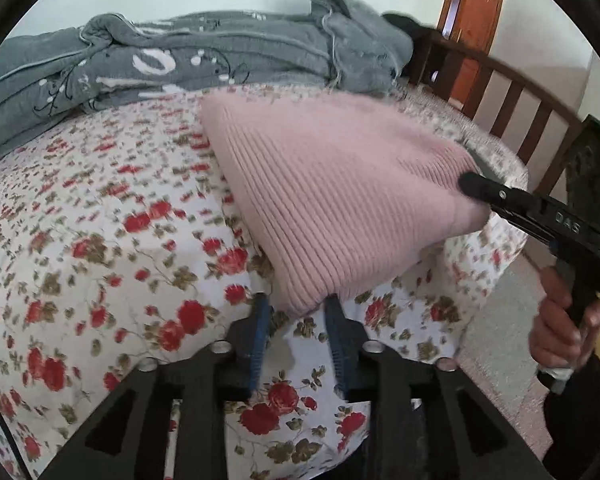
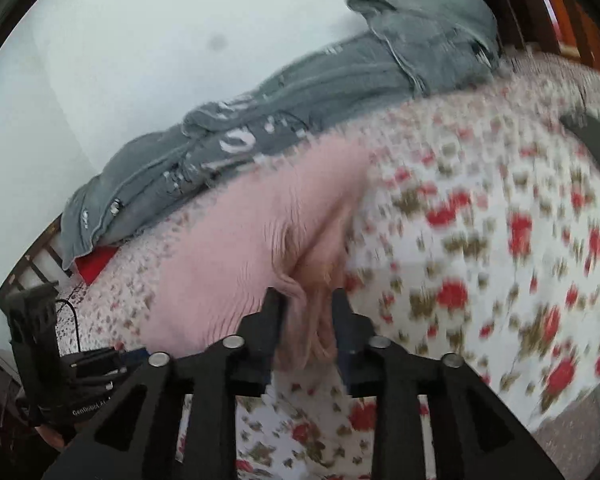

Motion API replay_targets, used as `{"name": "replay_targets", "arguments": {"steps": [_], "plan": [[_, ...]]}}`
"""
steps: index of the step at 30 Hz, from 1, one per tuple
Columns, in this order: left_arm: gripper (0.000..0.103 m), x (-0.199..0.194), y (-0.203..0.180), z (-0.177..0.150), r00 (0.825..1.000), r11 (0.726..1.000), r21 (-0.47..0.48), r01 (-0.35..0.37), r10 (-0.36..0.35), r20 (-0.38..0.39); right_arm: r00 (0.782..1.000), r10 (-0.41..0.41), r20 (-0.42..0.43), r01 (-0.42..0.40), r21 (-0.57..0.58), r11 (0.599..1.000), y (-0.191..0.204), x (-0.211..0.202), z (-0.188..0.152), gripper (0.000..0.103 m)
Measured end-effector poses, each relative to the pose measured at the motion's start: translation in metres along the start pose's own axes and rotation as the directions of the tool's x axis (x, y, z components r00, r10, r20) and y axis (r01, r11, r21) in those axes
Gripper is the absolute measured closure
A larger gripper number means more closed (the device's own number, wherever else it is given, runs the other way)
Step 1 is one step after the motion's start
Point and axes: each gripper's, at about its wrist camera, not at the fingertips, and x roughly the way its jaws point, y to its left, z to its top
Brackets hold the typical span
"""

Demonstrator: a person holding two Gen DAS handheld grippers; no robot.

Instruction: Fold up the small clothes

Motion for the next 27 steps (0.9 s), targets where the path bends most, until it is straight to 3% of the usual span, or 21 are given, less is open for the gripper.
{"name": "replay_targets", "arguments": {"steps": [3, 6, 7, 8, 10, 14, 17, 19, 21, 27], "plan": [[0.054, -0.014, 0.007, 0.010, 0.997, 0.999, -0.040, 0.030, -0.027, 0.071, 0.999, 0.007, 0.043, -0.005, -0.044, 0.999, 0.013, -0.001, 0.016, 0.061], [0.054, -0.013, 0.010, 0.030, 0.996, 0.997, -0.071, 0.036, -0.030, 0.088, 0.999, -0.018, 0.042, 0.020, -0.045, 0.999, 0.016, 0.015, 0.023, 0.062], [0.054, -0.010, 0.009, 0.039, 0.996, 0.997, -0.075, 0.026, -0.019, 0.090, 0.999, -0.033, 0.028, 0.034, -0.036, 0.999, 0.014, 0.022, 0.022, 0.066], [0.054, -0.006, 0.008, 0.048, 0.996, 0.997, -0.080, 0.004, 0.003, 0.094, 0.999, -0.049, 0.015, 0.050, -0.033, 0.998, 0.011, 0.027, 0.019, 0.088], [0.054, 0.002, 0.007, 0.060, 0.995, 0.996, -0.091, -0.009, 0.018, 0.098, 0.996, -0.090, -0.002, 0.090, -0.011, 0.996, -0.004, 0.035, 0.006, 0.090], [0.054, 0.028, 0.007, 0.068, 0.998, 0.992, -0.128, -0.013, 0.019, 0.052, 0.997, -0.072, -0.010, 0.073, 0.074, 0.995, -0.030, 0.039, -0.016, 0.091], [0.052, 0.052, 0.004, 0.063, 1.000, 0.992, -0.122, -0.021, 0.020, -0.015, 0.995, -0.098, -0.008, 0.098, 0.022, 0.995, -0.025, 0.038, -0.015, 0.091], [0.052, 0.050, 0.001, 0.062, 0.999, 0.995, -0.090, -0.031, 0.031, 0.008, 0.994, -0.107, -0.037, 0.107, -0.001, 0.994, -0.022, 0.039, -0.006, 0.088], [0.049, 0.042, 0.004, 0.066, 1.000, 0.996, -0.084, -0.015, 0.016, 0.017, 0.994, -0.099, -0.047, 0.099, 0.001, 0.995, -0.021, 0.037, 0.005, 0.072], [0.043, 0.052, 0.026, 0.089, 0.999, 0.985, -0.166, 0.039, -0.041, -0.009, 0.999, -0.007, -0.049, 0.010, 0.052, 0.999, -0.021, 0.045, 0.041, 0.056]]}}
